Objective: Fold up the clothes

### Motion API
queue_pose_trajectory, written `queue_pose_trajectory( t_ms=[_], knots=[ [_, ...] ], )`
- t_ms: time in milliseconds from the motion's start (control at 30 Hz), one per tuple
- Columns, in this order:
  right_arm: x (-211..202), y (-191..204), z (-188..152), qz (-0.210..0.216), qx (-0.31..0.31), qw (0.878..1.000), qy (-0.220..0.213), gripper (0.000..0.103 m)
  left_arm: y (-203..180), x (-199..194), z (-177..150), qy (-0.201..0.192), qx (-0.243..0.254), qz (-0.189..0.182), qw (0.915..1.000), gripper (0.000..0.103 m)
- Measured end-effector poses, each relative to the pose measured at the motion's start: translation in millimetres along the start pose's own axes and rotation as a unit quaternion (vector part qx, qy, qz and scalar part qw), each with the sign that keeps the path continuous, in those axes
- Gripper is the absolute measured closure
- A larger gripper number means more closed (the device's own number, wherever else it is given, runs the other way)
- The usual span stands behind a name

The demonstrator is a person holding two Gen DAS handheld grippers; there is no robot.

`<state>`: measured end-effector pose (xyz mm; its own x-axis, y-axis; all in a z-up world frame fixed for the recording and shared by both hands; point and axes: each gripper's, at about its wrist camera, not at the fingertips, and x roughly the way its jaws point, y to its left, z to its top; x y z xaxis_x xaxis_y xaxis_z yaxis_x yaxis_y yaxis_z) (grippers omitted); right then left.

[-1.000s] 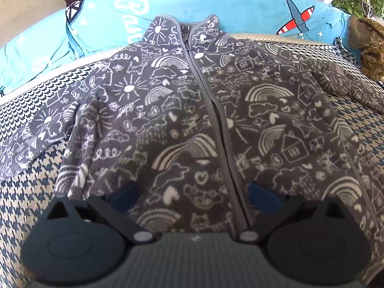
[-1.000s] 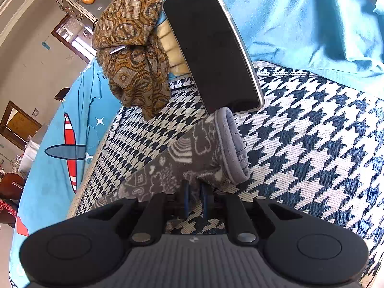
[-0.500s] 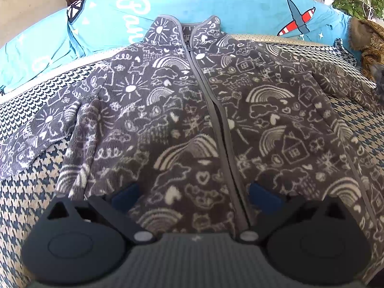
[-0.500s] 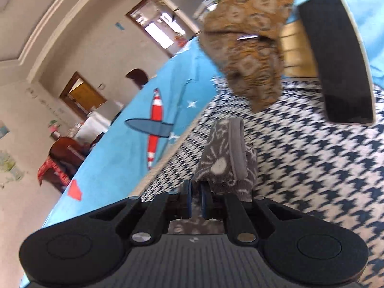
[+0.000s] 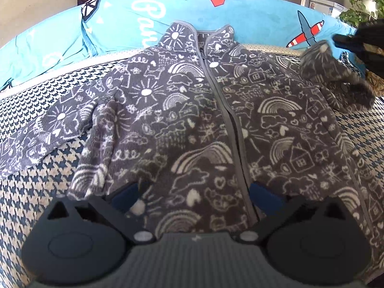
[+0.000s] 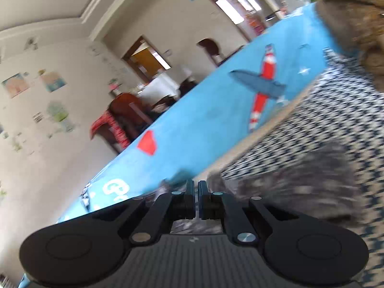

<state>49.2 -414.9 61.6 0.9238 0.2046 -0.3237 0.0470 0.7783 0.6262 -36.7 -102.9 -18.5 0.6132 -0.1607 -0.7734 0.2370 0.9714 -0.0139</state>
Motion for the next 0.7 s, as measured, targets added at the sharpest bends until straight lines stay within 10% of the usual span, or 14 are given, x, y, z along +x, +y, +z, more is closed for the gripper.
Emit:
queue_pose_trajectory(
  t_ms=[700],
  knots=[
    [31.9,4.2,-23.7,-0.11,-0.094,0.985,0.09,0.063,28.2,-13.0,-1.0,-0.007,-0.035,0.006,0.9994,0.0]
  ],
)
